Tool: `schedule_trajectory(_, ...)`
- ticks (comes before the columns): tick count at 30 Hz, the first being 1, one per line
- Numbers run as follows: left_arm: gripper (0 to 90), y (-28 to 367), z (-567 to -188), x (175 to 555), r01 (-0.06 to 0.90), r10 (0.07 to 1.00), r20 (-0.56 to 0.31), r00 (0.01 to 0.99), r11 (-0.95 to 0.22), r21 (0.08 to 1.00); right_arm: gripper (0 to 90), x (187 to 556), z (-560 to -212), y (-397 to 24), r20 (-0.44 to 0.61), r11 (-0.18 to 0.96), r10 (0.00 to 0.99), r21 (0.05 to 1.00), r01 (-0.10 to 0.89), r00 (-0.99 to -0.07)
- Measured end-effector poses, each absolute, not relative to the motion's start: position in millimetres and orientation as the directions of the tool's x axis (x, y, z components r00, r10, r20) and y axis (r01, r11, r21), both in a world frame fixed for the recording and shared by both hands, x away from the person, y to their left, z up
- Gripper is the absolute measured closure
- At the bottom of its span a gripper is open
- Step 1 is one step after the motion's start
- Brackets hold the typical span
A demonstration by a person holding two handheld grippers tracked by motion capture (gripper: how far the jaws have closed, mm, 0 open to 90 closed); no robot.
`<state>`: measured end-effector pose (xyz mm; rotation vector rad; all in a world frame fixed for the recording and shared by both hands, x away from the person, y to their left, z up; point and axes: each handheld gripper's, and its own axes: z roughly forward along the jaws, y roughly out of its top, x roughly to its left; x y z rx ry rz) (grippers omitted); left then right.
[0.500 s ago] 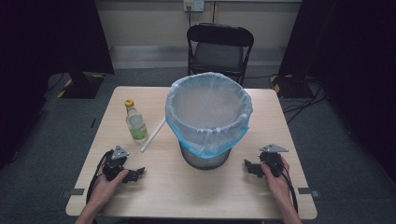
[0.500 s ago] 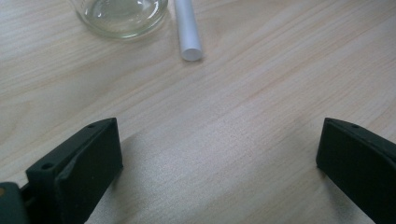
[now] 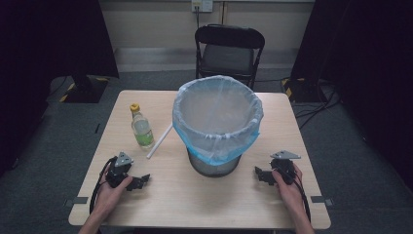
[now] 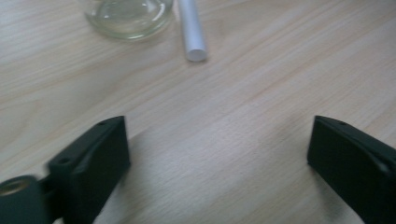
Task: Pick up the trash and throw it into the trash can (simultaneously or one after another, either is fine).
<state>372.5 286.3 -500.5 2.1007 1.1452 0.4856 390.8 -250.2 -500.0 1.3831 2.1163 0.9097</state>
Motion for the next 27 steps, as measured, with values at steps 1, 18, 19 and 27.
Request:
schedule_trajectory(1,11.0,287.6,-498.9,372.3,0.587,0.846,0.011,0.533,-0.379,0.716,11.8,390.8,-500.1,-250.2,-0.017,0.279,0.919,0.733,0.620,-0.394)
schedule_trajectory(18,18.9,301.2,-473.3,373.2,0.529,0.860,-0.033,0.510,-0.283,0.800,11.7,390.8,-500.1,-250.2,-0.017,0.280,0.919,0.733,0.620,-0.395)
schedule_trajectory(19,18.8,302.3,-471.2,374.7,0.523,0.862,-0.039,0.506,-0.271,0.808,11.7,390.8,-500.0,-250.1,-0.016,0.279,0.919,0.733,0.620,-0.394)
schedule_trajectory(27,18.4,308.4,-459.2,395.0,0.519,0.860,-0.073,0.505,-0.235,0.822,11.7,390.8,-500.0,-250.1,-0.016,0.279,0.919,0.733,0.620,-0.394)
